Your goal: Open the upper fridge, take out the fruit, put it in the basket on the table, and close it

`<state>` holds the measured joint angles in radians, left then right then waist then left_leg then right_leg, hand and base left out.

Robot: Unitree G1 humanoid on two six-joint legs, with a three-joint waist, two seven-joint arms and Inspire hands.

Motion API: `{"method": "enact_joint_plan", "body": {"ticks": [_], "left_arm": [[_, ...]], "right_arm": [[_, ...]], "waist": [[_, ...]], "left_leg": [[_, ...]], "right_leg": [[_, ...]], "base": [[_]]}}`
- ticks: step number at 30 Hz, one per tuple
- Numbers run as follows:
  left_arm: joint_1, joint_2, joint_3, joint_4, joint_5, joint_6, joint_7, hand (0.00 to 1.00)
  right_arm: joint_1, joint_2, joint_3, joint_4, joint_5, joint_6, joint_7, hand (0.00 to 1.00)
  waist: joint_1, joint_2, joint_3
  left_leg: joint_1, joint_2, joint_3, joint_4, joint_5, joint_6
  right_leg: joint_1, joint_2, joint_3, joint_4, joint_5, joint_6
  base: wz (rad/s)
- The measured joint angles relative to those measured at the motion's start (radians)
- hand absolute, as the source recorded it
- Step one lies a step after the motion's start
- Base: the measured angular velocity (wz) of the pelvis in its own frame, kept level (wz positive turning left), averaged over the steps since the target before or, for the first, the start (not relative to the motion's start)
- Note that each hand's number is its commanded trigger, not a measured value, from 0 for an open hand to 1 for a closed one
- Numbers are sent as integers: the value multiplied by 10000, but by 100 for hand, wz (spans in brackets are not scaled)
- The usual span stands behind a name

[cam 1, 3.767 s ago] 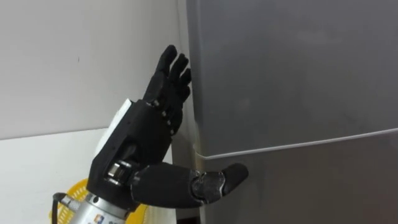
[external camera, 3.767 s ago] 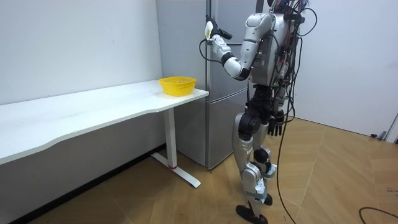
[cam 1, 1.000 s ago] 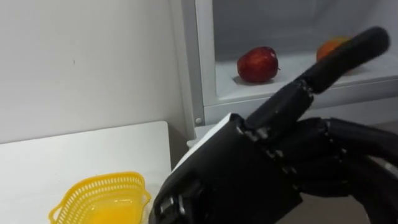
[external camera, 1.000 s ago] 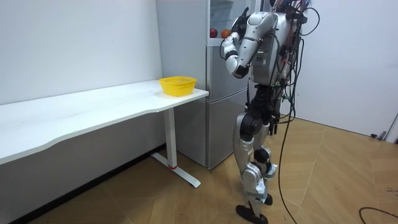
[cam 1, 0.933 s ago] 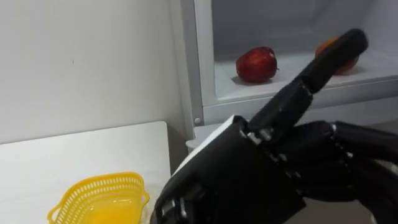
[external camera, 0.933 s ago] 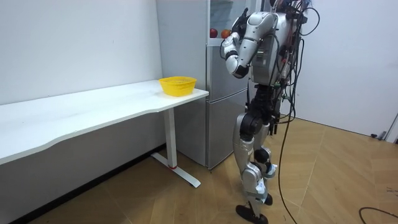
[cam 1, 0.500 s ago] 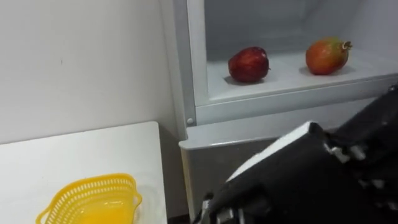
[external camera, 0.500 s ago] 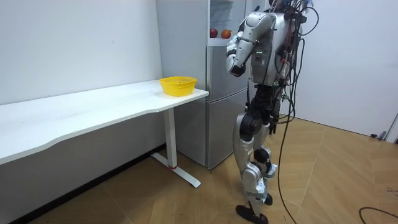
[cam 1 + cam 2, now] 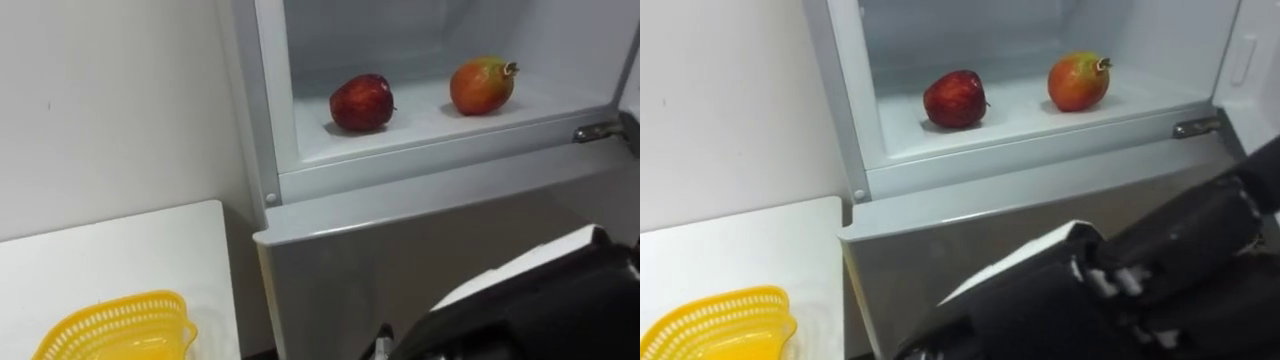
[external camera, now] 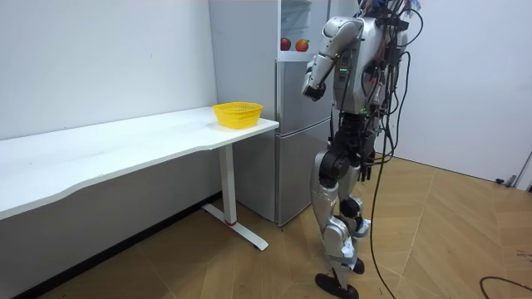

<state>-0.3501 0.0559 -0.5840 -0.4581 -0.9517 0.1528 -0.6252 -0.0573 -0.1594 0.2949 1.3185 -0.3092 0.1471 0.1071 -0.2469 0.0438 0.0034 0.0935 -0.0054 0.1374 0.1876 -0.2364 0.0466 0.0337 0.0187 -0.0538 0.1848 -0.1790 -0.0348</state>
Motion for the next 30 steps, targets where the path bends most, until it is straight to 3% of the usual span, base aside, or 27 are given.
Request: {"method": "enact_joint_plan", "body": {"ticks": [11,18,23,30], "left_arm": [[-67,-79,-172,66,-49,0,74,0],[-586,-100,-303,154,-218,8,232,0],[-1110,-482,-326,173,-292,8,250,0],[-1659,-668,-323,176,-292,7,334,0]], "right_arm": [[-41,11,120,-7,56,68,-127,0],[-51,-33,172,-31,149,67,70,0],[-127,-54,192,40,225,60,62,0],[-127,-43,193,60,345,1,62,0]], "waist": [[-131,32,-1],[-295,111,21],[-304,138,13],[-491,96,40]], "left_leg": [[-4,7,147,4,0,0],[-5,10,219,7,0,0],[-20,20,275,4,0,0],[39,29,425,-7,0,0]], "right_leg": [[-3,-2,24,-7,0,0],[-9,-3,25,-13,0,0],[-151,21,140,13,0,-1],[-148,41,289,10,0,-1]], "base": [[0],[0],[-6],[-8]]}}
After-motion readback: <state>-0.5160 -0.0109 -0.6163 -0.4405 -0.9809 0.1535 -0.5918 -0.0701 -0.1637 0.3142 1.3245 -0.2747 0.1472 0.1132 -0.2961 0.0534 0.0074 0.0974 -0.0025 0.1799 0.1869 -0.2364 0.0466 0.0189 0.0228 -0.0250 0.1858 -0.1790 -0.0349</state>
